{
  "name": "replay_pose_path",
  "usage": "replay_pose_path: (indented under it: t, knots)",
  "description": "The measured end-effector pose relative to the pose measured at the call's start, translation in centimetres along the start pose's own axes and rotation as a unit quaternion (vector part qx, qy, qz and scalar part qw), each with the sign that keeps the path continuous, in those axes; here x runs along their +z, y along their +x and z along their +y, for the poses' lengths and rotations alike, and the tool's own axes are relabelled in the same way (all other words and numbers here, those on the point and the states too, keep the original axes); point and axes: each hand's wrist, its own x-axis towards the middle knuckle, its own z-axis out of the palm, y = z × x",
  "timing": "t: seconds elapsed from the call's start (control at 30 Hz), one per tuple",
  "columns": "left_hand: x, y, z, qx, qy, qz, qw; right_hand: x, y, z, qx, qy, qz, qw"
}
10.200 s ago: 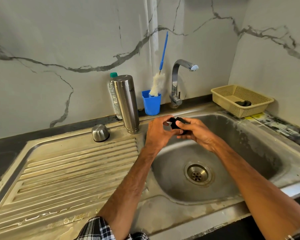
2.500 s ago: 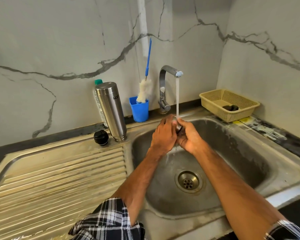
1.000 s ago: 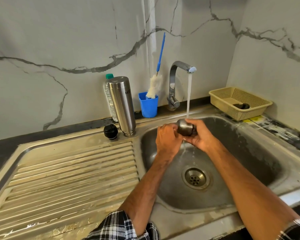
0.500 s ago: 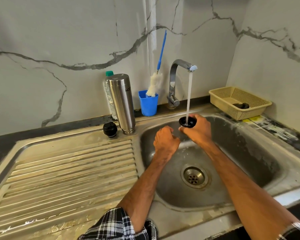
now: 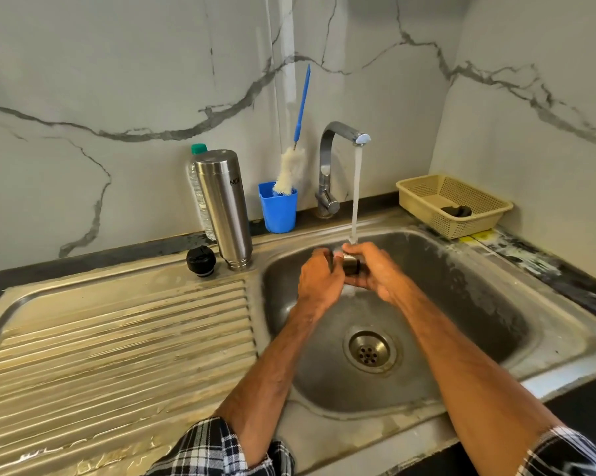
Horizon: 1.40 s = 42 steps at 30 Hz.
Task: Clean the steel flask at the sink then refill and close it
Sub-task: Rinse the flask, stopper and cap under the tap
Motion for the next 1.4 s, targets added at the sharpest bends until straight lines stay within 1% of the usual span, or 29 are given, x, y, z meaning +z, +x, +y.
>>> replay_pose_path:
  t: [0.07,0.13,0.27,0.33,0.37,0.47,0.53,0.57,0.63,0.67,0.7,0.73,0.77,0.83,0.97,1.0,1.07,1.13,1.2,1.27,1.33,1.4]
  knots:
    - [0.7,-0.1,0.1,0.036,-0.026,-0.019,0.999,0.0,-0.3,-0.1,0.044,0.088,-0.029,0.995]
    - [1.5,0.2,0.2,0.063,-0.035,-0.023,0.997,0.2,-0.7,-0.4,0.070,0.145,-0.047,0.986]
    - [3.0,1.8,1.5,0.087,0.010,0.004,0.996,0.0,-0.6,-1.1,0.096,0.228,-0.063,0.967]
    - [3.4,2.7,2.9,0.072,0.044,-0.008,0.996,-0.2,-0.3,-1.0,0.085,0.257,-0.080,0.959]
    - [3.5,3.2,3.4,0.056,0.062,-0.002,0.996,-0.4,0.0,-0.9,0.078,0.259,-0.086,0.959]
    - [3.2,4.6,4.5,0.054,0.070,0.032,0.996,-0.7,0.6,-0.4,0.062,0.251,-0.113,0.959]
    - [2.7,5.7,4.6,0.046,0.071,0.014,0.996,-0.8,0.9,-0.3,0.035,0.215,-0.121,0.969]
    - [2.5,6.2,4.6,0.032,0.078,-0.007,0.996,-0.8,1.0,-0.2,0.004,0.170,-0.112,0.979]
    - [2.3,6.8,4.4,-0.013,0.057,-0.049,0.997,-0.5,1.2,-0.1,-0.071,0.051,-0.056,0.995]
    - [2.4,6.9,4.5,-0.034,0.032,-0.060,0.997,-0.3,1.2,0.0,-0.099,0.009,-0.018,0.995]
    - [2.5,6.8,4.6,-0.047,0.011,-0.058,0.997,-0.2,1.2,0.1,-0.114,-0.007,0.013,0.993]
    - [2.6,6.7,4.8,-0.049,-0.001,-0.047,0.998,-0.2,1.1,0.0,-0.121,-0.005,0.028,0.992]
    - [2.8,6.5,5.1,-0.038,-0.002,-0.035,0.999,-0.3,1.1,0.0,-0.118,0.012,0.028,0.993]
    - [2.8,6.4,5.5,-0.008,-0.008,-0.031,0.999,-0.8,0.8,-0.4,-0.093,0.067,-0.009,0.993]
    - [1.9,6.1,5.4,0.048,-0.080,-0.069,0.993,-1.2,0.6,-0.8,-0.035,0.186,-0.090,0.978]
    - [1.6,6.0,5.1,0.067,-0.093,-0.075,0.990,-1.0,0.5,-1.0,-0.021,0.218,-0.100,0.971]
    - [1.1,5.7,4.4,0.108,-0.099,-0.078,0.986,-0.8,0.6,-1.2,0.005,0.256,-0.092,0.962]
    - [0.8,5.4,3.4,0.143,-0.071,-0.085,0.984,-0.7,0.8,-1.0,0.032,0.274,-0.082,0.958]
    - [0.3,5.1,2.4,0.188,-0.002,-0.097,0.977,-0.4,0.9,-0.7,0.055,0.287,-0.074,0.953]
    - [-0.2,5.1,1.5,0.236,0.070,-0.097,0.964,-0.1,1.0,-0.6,0.060,0.291,-0.062,0.953]
    - [-0.6,5.2,1.5,0.241,0.105,-0.070,0.962,0.0,1.1,-0.6,0.046,0.303,-0.057,0.950]
    - [-1.1,5.5,1.8,0.225,0.124,-0.034,0.966,-0.2,1.4,-0.7,0.012,0.300,-0.056,0.952]
